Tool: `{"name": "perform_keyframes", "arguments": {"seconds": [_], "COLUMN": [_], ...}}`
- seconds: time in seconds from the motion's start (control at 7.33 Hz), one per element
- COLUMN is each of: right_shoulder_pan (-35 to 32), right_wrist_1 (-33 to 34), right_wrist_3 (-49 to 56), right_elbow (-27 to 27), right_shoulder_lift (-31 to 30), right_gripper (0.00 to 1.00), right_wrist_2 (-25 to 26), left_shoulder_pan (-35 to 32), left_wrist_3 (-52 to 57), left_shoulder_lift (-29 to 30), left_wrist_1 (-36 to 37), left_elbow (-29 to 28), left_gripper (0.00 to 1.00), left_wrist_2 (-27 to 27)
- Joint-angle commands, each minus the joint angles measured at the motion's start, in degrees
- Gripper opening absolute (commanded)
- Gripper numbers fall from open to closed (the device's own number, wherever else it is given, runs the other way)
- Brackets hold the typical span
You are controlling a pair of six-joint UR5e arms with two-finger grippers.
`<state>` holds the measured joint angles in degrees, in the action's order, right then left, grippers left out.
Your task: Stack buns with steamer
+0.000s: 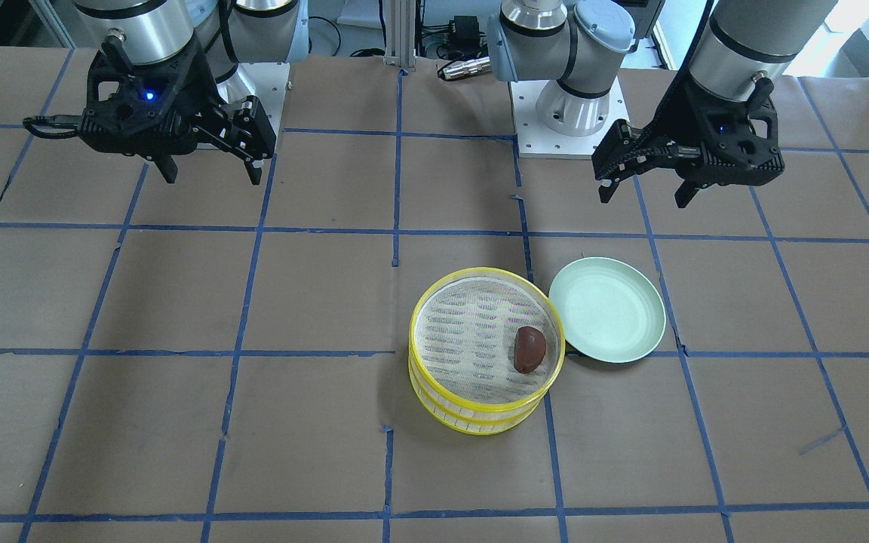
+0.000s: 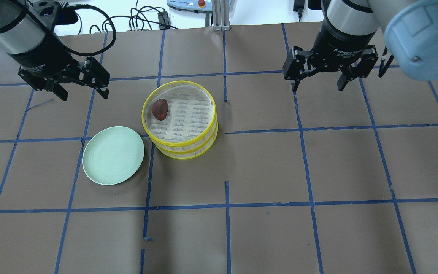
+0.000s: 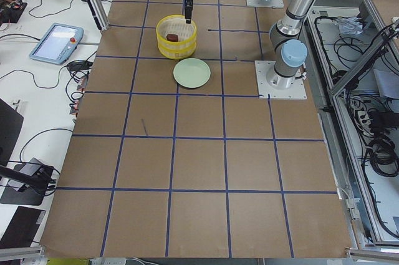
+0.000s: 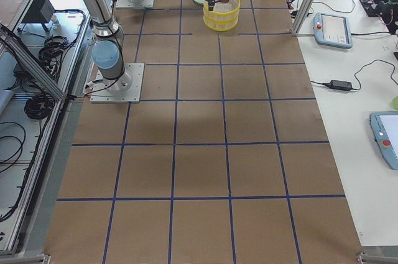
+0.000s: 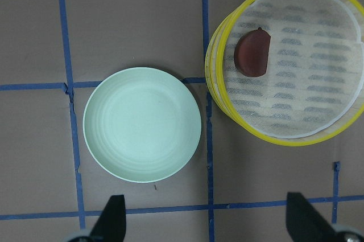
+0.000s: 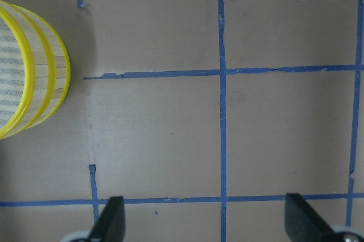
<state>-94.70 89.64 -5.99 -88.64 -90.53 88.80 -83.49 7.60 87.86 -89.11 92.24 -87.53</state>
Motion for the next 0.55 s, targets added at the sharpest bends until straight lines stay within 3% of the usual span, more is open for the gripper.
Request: {"name": "perform_keyframes", "arguments": {"seconds": [0.0, 0.41], "right_shoulder_pan": [0.04, 0.04], "right_wrist_1": [0.09, 0.53], "right_wrist_3": [0.01, 0.01], "right_elbow": [-0.04, -0.30], "right_shoulder_lift": [0.00, 0.00], "right_gripper": [1.00, 1.00], "right_wrist_2": [0.32, 0.40], "left_shoulder_pan": [-0.01, -0.01], "left_wrist_3": [-0.04, -0.04], "left_shoulder_lift": [0.03, 0.03], "left_wrist_1": [-0.01, -0.01], "left_elbow": [0.04, 0.13], "left_gripper": [1.00, 1.00], "left_wrist_2": [-0.01, -0.01]}}
